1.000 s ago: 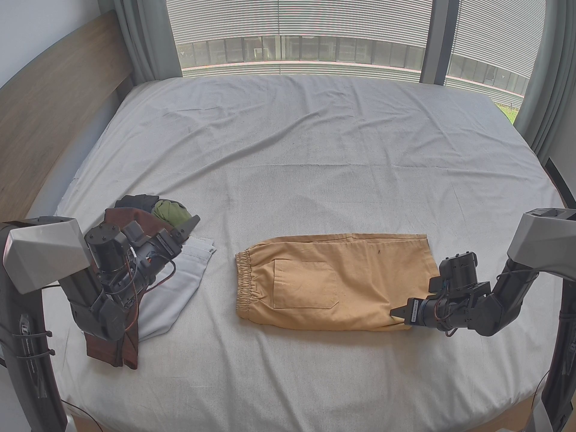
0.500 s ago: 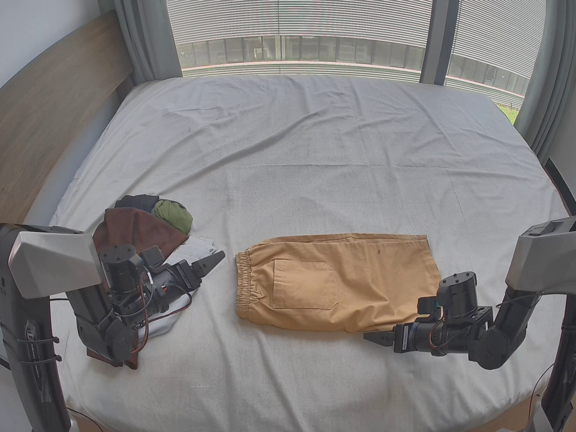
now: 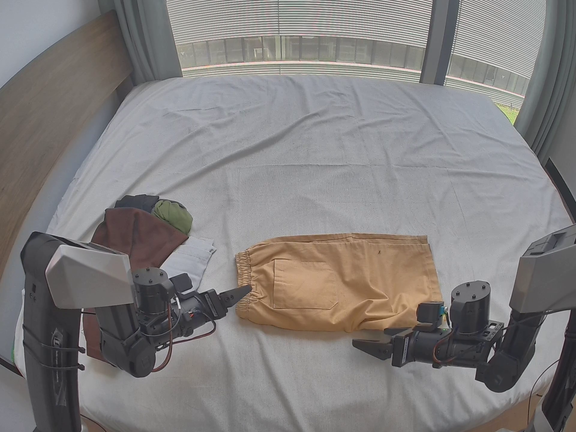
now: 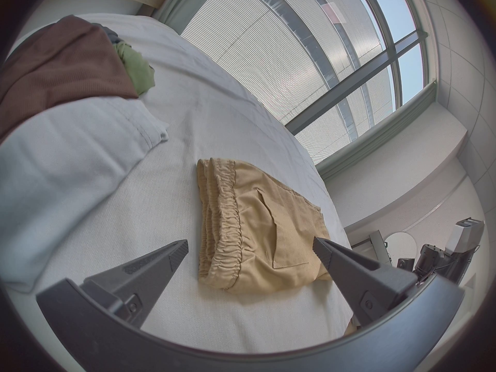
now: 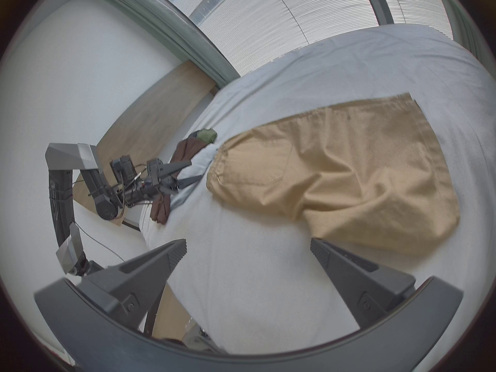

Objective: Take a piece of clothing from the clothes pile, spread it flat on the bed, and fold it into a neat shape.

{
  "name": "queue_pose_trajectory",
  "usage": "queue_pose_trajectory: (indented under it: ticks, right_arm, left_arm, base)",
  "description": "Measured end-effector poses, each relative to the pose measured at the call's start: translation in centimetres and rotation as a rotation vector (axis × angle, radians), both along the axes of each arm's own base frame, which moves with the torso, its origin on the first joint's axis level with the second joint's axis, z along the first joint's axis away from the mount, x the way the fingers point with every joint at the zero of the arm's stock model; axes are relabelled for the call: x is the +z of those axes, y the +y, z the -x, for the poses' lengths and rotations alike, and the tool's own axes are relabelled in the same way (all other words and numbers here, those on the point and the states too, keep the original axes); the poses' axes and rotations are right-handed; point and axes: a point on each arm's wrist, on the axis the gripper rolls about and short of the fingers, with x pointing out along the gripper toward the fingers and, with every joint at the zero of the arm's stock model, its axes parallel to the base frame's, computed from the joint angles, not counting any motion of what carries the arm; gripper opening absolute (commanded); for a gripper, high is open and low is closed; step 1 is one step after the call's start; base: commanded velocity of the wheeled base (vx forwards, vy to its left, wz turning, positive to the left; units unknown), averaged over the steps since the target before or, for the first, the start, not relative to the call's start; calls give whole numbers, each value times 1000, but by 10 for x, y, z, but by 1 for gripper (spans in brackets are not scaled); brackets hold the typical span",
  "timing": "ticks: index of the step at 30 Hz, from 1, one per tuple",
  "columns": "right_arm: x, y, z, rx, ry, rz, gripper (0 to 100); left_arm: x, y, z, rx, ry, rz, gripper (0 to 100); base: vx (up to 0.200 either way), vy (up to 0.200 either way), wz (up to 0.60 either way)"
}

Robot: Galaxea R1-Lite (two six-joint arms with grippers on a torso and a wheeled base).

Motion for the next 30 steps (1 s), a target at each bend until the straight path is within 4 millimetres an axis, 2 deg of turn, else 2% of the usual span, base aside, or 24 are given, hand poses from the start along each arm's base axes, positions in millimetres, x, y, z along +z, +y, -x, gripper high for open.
queue_pose_trajectory:
  ticks: [5, 14, 23, 27, 30]
  right_arm:
    - [-9, -17, 18, -21, 78, 51, 100]
    - [-10, -49, 27, -111, 97, 80, 100]
    - [14, -35, 35, 21, -29, -19, 100]
    - [21, -27, 27, 45, -83, -49, 100]
    - [28, -20, 13, 48, -143, -85, 100]
  left_arm:
    - [-9, -5, 0, -12, 18, -9, 100]
    - [-15, -10, 2, -28, 27, -15, 100]
    - [-20, -17, -5, -33, 24, -11, 100]
    - [-26, -19, -6, -26, 31, -17, 100]
    - [-32, -21, -7, -18, 40, -25, 100]
  base:
    - [0, 0, 0]
    - [0, 0, 0]
    - [0, 0, 0]
    - [0, 0, 0]
    - [0, 0, 0]
